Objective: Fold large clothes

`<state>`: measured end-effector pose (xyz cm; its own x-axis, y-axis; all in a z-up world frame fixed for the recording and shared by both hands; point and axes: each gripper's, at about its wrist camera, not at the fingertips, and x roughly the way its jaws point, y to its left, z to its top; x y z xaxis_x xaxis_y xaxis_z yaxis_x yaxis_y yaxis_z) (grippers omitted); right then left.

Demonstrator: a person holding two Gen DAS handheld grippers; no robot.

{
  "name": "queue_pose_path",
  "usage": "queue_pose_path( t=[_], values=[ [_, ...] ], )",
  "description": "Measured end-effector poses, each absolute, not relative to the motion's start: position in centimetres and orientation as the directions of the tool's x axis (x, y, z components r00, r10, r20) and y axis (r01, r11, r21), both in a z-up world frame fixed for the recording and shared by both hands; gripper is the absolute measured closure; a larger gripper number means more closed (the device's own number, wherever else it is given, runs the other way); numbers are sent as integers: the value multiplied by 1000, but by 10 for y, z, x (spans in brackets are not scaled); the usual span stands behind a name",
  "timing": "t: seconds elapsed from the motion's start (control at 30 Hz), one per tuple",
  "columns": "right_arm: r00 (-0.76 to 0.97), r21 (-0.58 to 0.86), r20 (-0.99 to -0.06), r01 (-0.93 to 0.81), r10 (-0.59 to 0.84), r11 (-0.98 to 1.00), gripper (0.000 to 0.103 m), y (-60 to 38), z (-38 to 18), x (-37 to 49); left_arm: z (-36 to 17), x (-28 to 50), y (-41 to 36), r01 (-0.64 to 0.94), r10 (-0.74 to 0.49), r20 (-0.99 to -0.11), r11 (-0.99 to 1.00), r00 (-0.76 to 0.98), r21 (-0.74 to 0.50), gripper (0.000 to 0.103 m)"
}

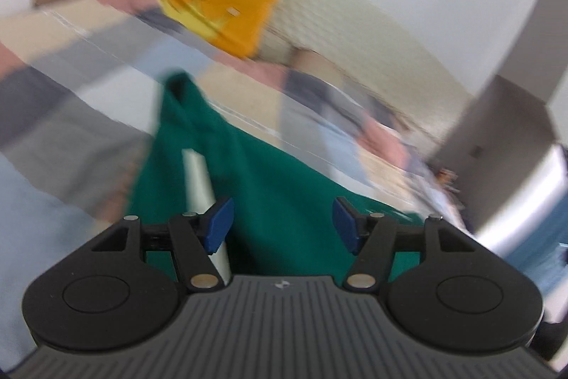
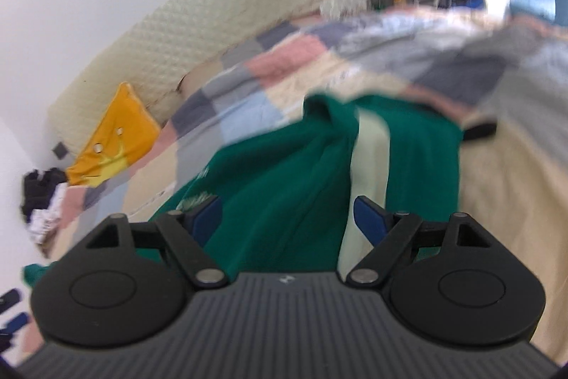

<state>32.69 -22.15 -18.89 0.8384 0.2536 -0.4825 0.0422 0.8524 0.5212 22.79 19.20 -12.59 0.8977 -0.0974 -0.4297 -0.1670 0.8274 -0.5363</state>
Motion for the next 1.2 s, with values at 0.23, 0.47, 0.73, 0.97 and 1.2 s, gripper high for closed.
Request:
queue_pose_path(
  t=[0.23, 0.47, 0.73, 0.97, 1.2],
  values=[
    [741, 739, -498, 91, 451, 668, 14, -216, -224, 327, -160, 238, 178, -84, -331, -418, 691, 846, -718, 36],
    [658, 824, -511, 191, 553, 533, 13, -212, -258, 333, -181, 243, 181, -188, -309, -498, 668, 810, -720, 35],
    [606, 915, -379, 133, 699, 381, 12, -195, -268, 341, -189, 250, 185, -218, -332, -508, 624, 795, -750, 22],
    [655, 964, -183, -28, 733, 265, 12, -197, -248, 336, -194, 260, 184, -191, -376, -481, 596, 792, -780, 20],
    [698, 963, -117, -94, 706, 252, 12, -200, -238, 339, -200, 273, 180, -139, -405, -448, 598, 797, -789, 22]
  ],
)
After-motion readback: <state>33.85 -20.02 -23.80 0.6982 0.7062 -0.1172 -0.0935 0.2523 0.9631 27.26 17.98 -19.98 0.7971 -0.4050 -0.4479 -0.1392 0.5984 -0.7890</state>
